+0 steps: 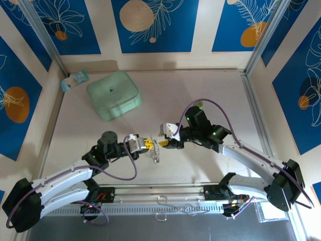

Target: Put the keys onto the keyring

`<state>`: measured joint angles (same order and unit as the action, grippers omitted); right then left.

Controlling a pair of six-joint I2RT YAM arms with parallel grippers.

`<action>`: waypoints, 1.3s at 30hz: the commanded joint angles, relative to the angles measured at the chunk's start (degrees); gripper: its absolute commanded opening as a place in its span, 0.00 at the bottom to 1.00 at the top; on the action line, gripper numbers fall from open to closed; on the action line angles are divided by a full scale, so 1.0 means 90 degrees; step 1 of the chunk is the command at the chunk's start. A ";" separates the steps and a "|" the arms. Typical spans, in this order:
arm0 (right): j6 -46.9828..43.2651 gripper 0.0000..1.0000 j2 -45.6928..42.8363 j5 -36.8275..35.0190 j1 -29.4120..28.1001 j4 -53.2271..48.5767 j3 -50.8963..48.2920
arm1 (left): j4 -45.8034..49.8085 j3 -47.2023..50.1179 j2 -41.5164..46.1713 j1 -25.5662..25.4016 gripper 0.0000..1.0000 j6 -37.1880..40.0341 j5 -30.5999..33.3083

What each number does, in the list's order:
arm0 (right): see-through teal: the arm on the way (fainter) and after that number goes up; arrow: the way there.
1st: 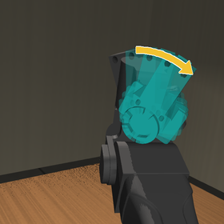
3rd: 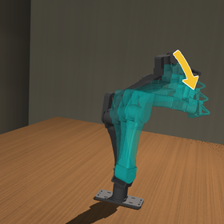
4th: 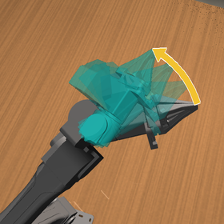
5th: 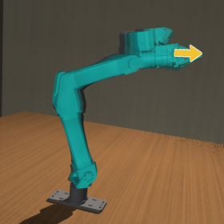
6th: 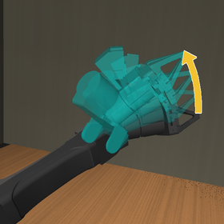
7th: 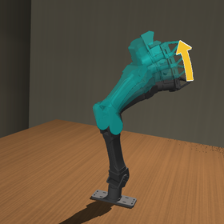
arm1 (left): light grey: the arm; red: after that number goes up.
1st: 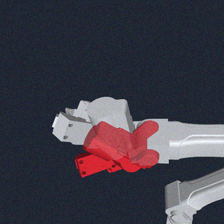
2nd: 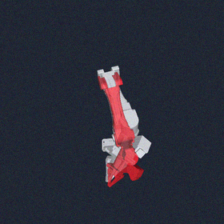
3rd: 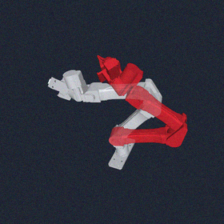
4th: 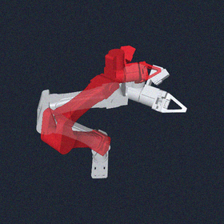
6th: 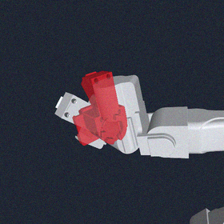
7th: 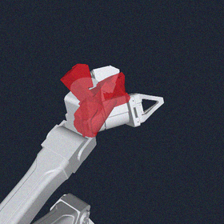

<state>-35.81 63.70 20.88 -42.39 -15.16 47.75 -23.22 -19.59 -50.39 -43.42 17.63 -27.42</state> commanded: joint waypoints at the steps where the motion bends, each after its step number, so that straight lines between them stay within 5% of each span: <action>1: -0.0253 0.36 -0.0143 -0.0208 -0.0085 -0.0203 -0.0249 | -0.0330 0.0107 0.0169 -0.0039 0.00 0.0551 0.0184; 14: -0.0237 0.24 -0.0019 -0.0436 -0.0480 0.0666 -0.0349 | -0.0284 0.0230 0.0451 -0.0083 0.00 0.1800 0.0337; 39: -0.0533 0.23 0.0422 -0.0775 -0.0924 0.0804 -0.0082 | 0.0452 -0.0307 0.0112 -0.0080 0.00 0.1252 -0.0002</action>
<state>-39.57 67.18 14.06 -50.19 -7.14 44.99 -19.64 -19.64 -49.36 -43.68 29.43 -25.30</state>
